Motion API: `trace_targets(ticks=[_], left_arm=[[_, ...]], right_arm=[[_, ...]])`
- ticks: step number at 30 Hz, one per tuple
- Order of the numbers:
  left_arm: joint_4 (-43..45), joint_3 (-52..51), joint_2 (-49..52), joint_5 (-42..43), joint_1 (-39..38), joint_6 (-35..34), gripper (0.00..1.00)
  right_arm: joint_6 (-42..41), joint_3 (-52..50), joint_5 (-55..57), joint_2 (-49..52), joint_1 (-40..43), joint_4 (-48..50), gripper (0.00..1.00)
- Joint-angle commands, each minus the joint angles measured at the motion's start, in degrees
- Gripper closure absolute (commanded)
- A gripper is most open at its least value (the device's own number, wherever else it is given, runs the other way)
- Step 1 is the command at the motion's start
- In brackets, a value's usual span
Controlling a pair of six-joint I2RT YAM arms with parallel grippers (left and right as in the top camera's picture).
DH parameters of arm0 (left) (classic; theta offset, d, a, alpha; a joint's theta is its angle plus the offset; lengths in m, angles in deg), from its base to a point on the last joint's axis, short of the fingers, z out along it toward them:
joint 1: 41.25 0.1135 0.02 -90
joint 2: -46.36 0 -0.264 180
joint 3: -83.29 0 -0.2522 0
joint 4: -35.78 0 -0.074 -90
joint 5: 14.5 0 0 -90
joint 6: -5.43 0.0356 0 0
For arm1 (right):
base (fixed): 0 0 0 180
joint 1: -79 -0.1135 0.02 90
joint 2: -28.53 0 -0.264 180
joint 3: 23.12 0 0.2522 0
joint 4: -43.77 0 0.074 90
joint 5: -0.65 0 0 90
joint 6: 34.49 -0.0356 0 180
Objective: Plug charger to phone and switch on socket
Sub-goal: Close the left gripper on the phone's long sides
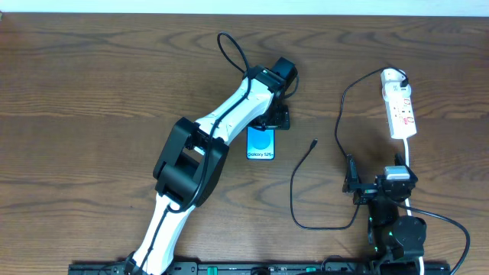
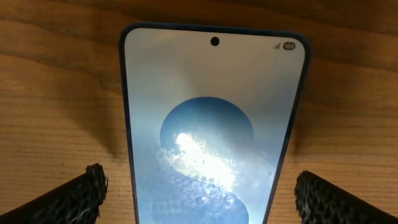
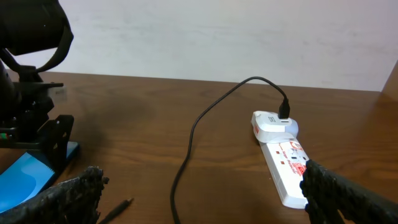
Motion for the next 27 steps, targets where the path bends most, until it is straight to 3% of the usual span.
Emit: trace_targets(ticks=[1,27], left_arm=[[-0.07,-0.28,0.83,-1.11,0.00,-0.46,0.02],[2.71,-3.78,0.87,-1.07,-0.02,-0.48,0.02]], right_arm=[[0.44,-0.09,0.44,-0.24,-0.28,-0.20,0.01],[0.44,-0.09,0.44,-0.24,-0.28,-0.20,0.01]])
